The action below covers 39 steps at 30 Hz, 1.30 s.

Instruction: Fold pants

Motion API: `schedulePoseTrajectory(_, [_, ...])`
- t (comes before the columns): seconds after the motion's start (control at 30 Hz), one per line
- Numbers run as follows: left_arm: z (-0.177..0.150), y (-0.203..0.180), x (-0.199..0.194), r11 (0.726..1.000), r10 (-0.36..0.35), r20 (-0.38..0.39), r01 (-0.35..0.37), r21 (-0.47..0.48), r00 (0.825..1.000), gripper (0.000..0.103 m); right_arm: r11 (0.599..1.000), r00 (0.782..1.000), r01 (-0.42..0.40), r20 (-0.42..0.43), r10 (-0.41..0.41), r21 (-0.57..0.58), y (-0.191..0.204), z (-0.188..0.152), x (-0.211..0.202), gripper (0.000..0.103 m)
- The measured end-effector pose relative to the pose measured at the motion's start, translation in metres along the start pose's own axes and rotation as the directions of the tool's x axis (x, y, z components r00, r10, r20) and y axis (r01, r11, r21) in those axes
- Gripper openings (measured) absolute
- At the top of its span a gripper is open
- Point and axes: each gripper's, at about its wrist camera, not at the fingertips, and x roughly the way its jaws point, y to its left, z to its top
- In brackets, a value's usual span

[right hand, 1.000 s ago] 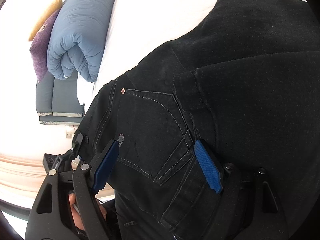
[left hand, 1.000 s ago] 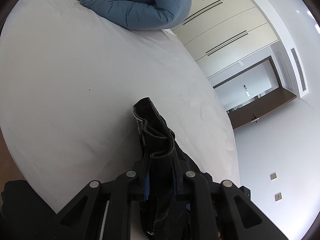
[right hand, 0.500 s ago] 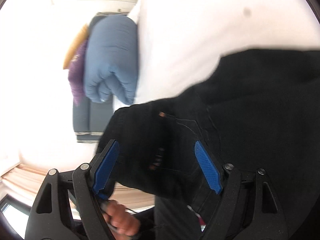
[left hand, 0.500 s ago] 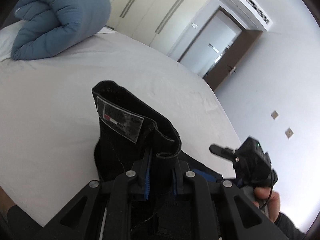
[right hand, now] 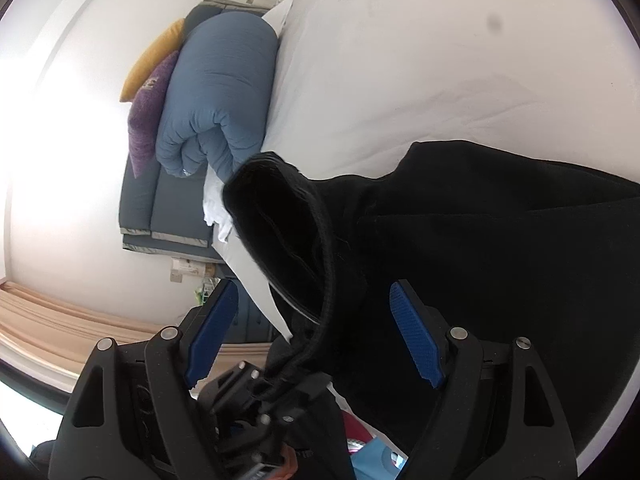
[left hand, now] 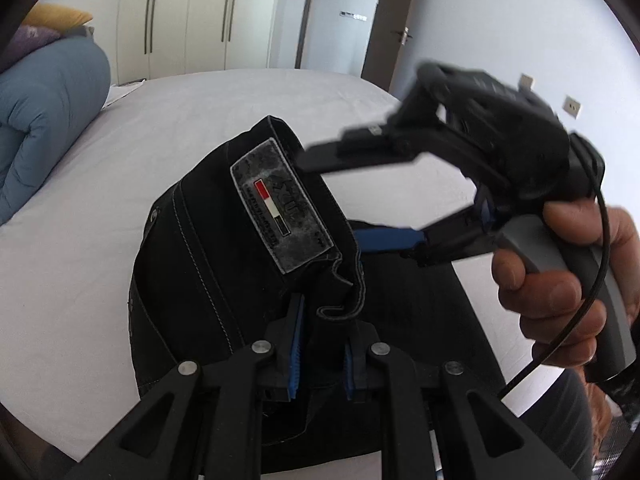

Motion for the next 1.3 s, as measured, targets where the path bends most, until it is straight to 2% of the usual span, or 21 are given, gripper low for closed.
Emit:
schedulePoseTrajectory(0.1, [-0.003, -0.01, 0.005, 0.999, -0.006, -0.017, 0.006, 0.041, 1.0, 0.016, 1.0, 1.0, 0.017, -0.003, -0.017, -0.023, 0.006, 0.0, 0.007, 0.077])
schedulePoseTrajectory(0.13, [-0.004, -0.014, 0.006, 0.998, -0.009, -0.018, 0.01, 0.06, 1.0, 0.016, 0.999, 0.999, 0.033, -0.008, -0.033, -0.035, 0.008, -0.001, 0.01, 0.072])
schedulePoseTrajectory(0.17, [-0.005, -0.018, 0.006, 0.997, -0.01, -0.019, 0.011, 0.073, 1.0, 0.016, 0.998, 0.999, 0.051, -0.016, -0.052, -0.048, 0.008, 0.0, 0.012, 0.056])
schedulePoseTrajectory(0.2, [-0.006, -0.021, 0.006, 0.996, -0.009, -0.019, 0.011, 0.085, 1.0, 0.016, 0.995, 0.996, 0.08, -0.024, -0.081, -0.061, 0.008, 0.002, 0.014, 0.048])
schedulePoseTrajectory(0.23, [-0.006, -0.025, 0.007, 0.995, -0.009, -0.02, 0.011, 0.097, 1.0, 0.016, 0.993, 0.994, 0.102, -0.021, -0.103, -0.064, 0.006, 0.003, 0.015, 0.034])
schedulePoseTrajectory(0.27, [-0.004, -0.022, 0.01, 0.995, -0.013, -0.022, 0.015, 0.101, 1.0, 0.016, 0.991, 0.993, 0.12, -0.017, -0.121, -0.063, 0.003, 0.002, 0.013, 0.028])
schedulePoseTrajectory(0.43, [0.0, -0.035, 0.017, 0.987, -0.044, -0.036, 0.049, 0.15, 0.998, 0.016, 0.989, 0.989, 0.145, 0.039, -0.144, -0.032, -0.019, -0.003, -0.007, 0.017])
schedulePoseTrajectory(0.8, [0.021, -0.053, 0.039, 0.963, -0.116, -0.096, 0.135, 0.234, 0.989, 0.016, 0.985, 0.973, 0.172, 0.15, -0.174, 0.022, -0.065, -0.033, -0.058, 0.013])
schedulePoseTrajectory(1.0, [0.037, -0.057, 0.052, 0.948, -0.134, -0.109, 0.159, 0.276, 0.985, 0.016, 0.986, 0.968, 0.164, 0.188, -0.168, 0.041, -0.087, -0.041, -0.086, 0.013])
schedulePoseTrajectory(1.17, [0.034, -0.06, 0.071, 0.94, -0.131, -0.141, 0.168, 0.296, 0.981, 0.017, 0.983, 0.965, 0.172, 0.19, -0.182, 0.068, -0.11, -0.042, -0.098, 0.013])
schedulePoseTrajectory(1.3, [0.036, -0.047, 0.093, 0.937, -0.154, -0.2, 0.207, 0.28, 0.968, 0.031, 0.977, 0.966, 0.17, 0.174, -0.191, 0.128, -0.144, -0.047, -0.093, 0.016])
